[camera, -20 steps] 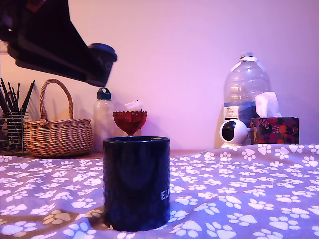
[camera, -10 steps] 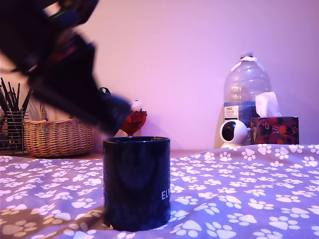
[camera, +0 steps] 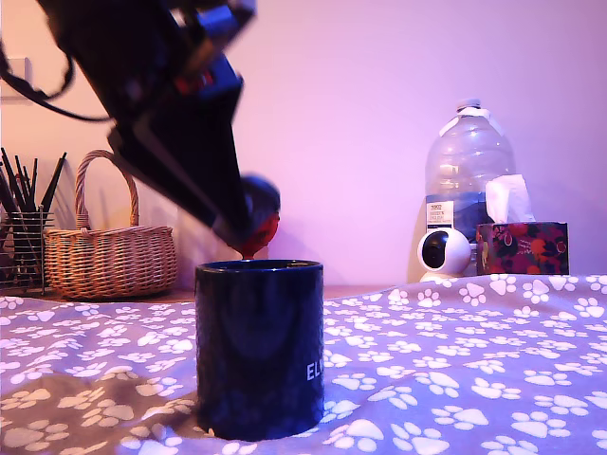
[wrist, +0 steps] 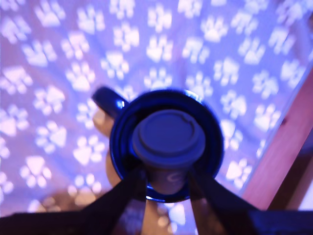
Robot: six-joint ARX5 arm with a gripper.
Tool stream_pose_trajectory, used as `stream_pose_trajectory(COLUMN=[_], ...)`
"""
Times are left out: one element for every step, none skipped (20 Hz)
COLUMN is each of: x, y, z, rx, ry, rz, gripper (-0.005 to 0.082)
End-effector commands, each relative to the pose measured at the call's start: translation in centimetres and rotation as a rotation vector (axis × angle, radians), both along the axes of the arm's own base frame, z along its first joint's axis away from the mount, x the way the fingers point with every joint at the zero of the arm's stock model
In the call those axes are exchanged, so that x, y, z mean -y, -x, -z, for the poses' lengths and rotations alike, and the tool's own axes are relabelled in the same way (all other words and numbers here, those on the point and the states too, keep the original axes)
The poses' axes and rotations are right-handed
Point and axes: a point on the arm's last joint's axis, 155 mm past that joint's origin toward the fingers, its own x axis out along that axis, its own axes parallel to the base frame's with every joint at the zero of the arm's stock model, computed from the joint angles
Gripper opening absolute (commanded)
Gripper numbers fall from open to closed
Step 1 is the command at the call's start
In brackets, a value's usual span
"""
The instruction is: Pick the coffee capsule and then drop it inside the coffee cup in front of you
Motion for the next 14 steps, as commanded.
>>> stream_pose_trajectory(x=[0.2, 0.3, 0.5, 0.6, 0.7, 0.8, 0.9, 1.1, 1.3, 1.3, 1.4, 1.4, 1.4, 1.4], y=[-0.1, 0.0, 0.0, 0.1, 0.2, 0.2, 0.3, 0.4, 0.5, 0.5, 0.4, 0.4, 0.4, 0.4], z=[0.8, 1.3, 1.6, 1.9, 2.2, 2.4, 2.6, 2.7, 2.7, 2.7, 2.7, 2.7, 2.7, 2.7], rx=[-0.024, -0.032, -0.036, -0.040, -0.040, -0.036, -0.035, -0.034, -0.032, -0.031, -0.029, -0.030, -0.029, -0.029], ry=[-0.032, -0.042, -0.050, -0.059, -0.068, -0.077, -0.083, -0.082, -0.080, -0.078, -0.077, -0.078, -0.077, -0.077], rz=[0.010, 0.014, 0.024, 0.029, 0.038, 0.042, 0.047, 0.052, 0.056, 0.058, 0.058, 0.058, 0.058, 0.058], gripper=[0.0075, 0.0075, 0.0075, 0.0075, 0.0075, 0.0075, 0.0075, 0.0075, 0.0075, 0.0075, 0.0076, 0.0075, 0.0076, 0.0075])
